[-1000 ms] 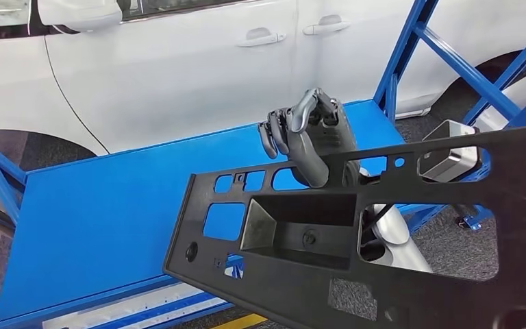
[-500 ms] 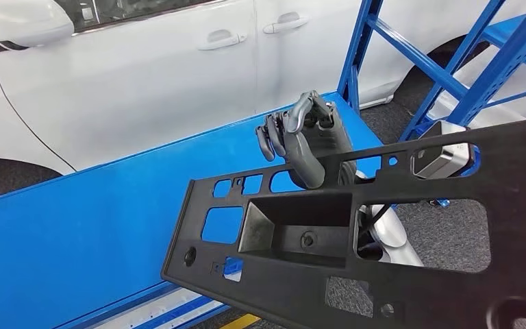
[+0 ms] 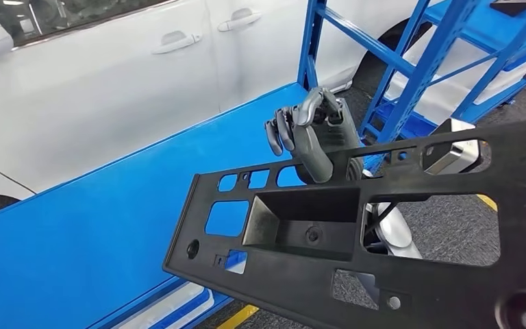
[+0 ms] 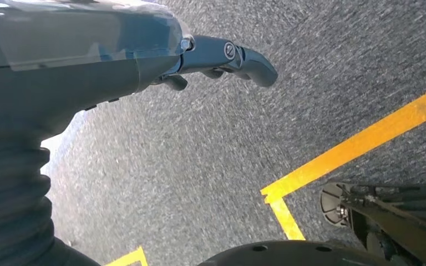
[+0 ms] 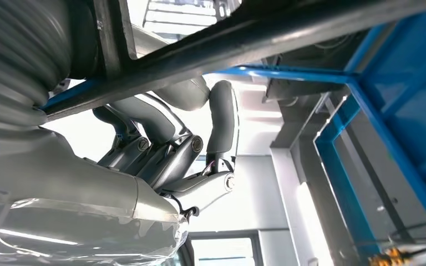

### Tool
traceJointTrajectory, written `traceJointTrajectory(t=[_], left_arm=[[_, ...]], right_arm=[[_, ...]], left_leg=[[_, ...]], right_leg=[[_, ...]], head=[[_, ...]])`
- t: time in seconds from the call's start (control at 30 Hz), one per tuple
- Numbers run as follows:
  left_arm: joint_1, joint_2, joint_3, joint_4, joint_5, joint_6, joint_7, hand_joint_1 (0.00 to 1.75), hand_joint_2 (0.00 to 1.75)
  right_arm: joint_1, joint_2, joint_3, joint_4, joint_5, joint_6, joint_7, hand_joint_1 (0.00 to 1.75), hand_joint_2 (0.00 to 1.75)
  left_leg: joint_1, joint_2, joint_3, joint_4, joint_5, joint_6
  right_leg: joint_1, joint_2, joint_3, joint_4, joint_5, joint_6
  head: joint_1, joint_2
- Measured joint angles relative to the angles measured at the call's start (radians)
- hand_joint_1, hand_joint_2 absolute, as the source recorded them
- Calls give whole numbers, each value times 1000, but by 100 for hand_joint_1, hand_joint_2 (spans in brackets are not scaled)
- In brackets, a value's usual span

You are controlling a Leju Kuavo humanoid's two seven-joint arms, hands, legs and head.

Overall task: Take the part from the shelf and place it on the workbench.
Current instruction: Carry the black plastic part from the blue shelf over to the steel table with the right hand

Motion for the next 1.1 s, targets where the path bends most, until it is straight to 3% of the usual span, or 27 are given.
traceJointTrajectory(t=[0.07,0.13,0.2,0.23,0.27,0.3,0.33,0.4,0.43,0.5,0.57,0.6,0.63,0.7,0.73,0.77,0.8,0.83,0.87,0.93,1.0,1.07,1.1], left_arm=[[2,1,0,0,0,0,0,0,175],[-2,1,0,0,0,0,-3,0,175],[-10,2,0,0,0,-1,-6,0,175],[-14,3,0,0,0,-2,-6,0,175],[-16,3,0,0,0,-2,-6,0,175],[-17,3,0,0,0,-3,-6,0,175],[-17,4,0,0,0,-3,-6,0,175],[-15,4,0,0,0,-3,-6,0,175],[-15,5,0,0,0,-3,-6,0,175],[-16,5,0,0,0,-3,-6,0,175],[-16,5,0,0,0,-4,-4,0,175],[-15,4,0,0,-1,-4,-4,0,175],[-14,4,0,0,-1,-4,-3,0,175],[-10,3,0,0,-1,-4,-3,0,175],[-9,2,0,0,-1,-4,-3,0,175],[-8,2,0,0,-1,-4,-3,0,175],[-7,2,0,0,-2,-5,-3,0,175],[-6,2,0,0,-3,-6,-3,0,175],[-5,2,0,0,-4,-7,-3,0,175],[-3,0,0,0,-9,-12,-3,0,175],[-1,-1,-1,0,-13,-16,-3,0,175],[0,0,-1,0,-17,-18,-3,0,175],[1,0,-1,0,-18,-19,-3,0,175]], right_arm=[[1,0,-2,-1,0,0,0,175,175],[1,-1,-3,-1,0,0,0,175,175],[2,-1,-2,-1,0,0,1,175,175],[5,-1,-2,-1,0,0,1,175,175],[7,-1,-2,0,0,0,1,175,175],[9,-1,-2,0,0,0,1,175,175],[10,-1,-2,-1,0,-1,1,175,175],[10,-1,-2,-1,0,-1,1,175,175],[10,-1,-2,-1,0,-1,1,175,175],[12,-1,-2,-2,0,-2,1,175,175],[16,-1,-4,-4,0,-4,1,175,175],[18,-1,-5,-6,1,-4,1,175,175],[18,-1,-6,-8,1,-4,1,175,175],[18,-1,-8,-11,1,-4,0,175,175],[19,-1,-8,-11,2,-4,0,175,175],[21,-1,-8,-11,2,-5,1,175,175],[22,-1,-8,-11,2,-5,1,175,175],[23,-1,-8,-11,3,-6,1,175,175],[23,-1,-9,-11,5,-7,1,175,175],[24,-1,-11,-12,11,-9,0,175,175],[26,-1,-15,-13,15,-10,-3,175,175],[32,-1,-19,-15,18,-11,-7,175,175],[36,-1,-21,-15,20,-11,-9,175,175]], left_leg=[[0,2,2,1,-4,-10],[3,-39,-19,51,-41,-21],[8,-83,-77,181,-109,-31],[9,-91,-108,247,-133,-34],[11,-94,-128,287,-138,-37],[12,-95,-129,286,-123,-39],[15,-100,-112,246,-91,-40],[23,-135,-47,104,-21,-41],[26,-156,-22,49,-2,-39],[26,-175,-4,8,2,-30],[23,-155,-5,6,5,-16],[24,-144,-5,3,7,-8],[24,-130,-5,0,9,-1],[21,-105,-7,-2,9,9],[18,-92,-8,-2,8,12],[16,-79,-9,-2,8,13],[14,-65,-9,-2,8,14],[11,-52,-9,-2,7,14],[8,-38,-9,-2,7,14],[2,-18,-7,-1,5,12],[0,-2,-5,0,4,5],[-1,14,-3,-3,5,-4],[-1,10,-2,-1,2,-9]], right_leg=[[-7,21,0,-7,8,-9],[-16,42,3,-16,18,-17],[-19,62,3,-17,22,-21],[-19,75,4,-17,23,-22],[-19,90,4,-16,23,-21],[-20,106,6,-15,23,-21],[-22,123,7,-13,22,-19],[-23,156,9,-7,18,-11],[-24,171,6,-3,16,-4],[-26,195,-4,1,16,11],[-31,208,-11,1,18,25],[-31,197,-15,8,14,30],[-29,167,-28,36,-3,34],[-26,93,-82,151,-66,40],[-25,70,-116,221,-99,43],[-25,62,-141,274,-119,43],[-25,60,-149,294,-120,42],[-24,58,-137,273,-104,38],[-21,50,-104,215,-74,32],[-8,8,-22,66,-22,12],[3,-13,11,-2,-4,-2],[2,10,9,-9,3,-9],[-1,21,11,-15,9,-12]], head=[[0,0],[0,0],[0,0],[0,0],[0,0],[0,0],[0,0],[0,0],[0,0],[0,0],[0,0],[0,0],[0,0],[1,0],[1,0],[1,0],[1,0],[1,0],[1,0],[1,0],[1,0],[1,0],[1,0]])
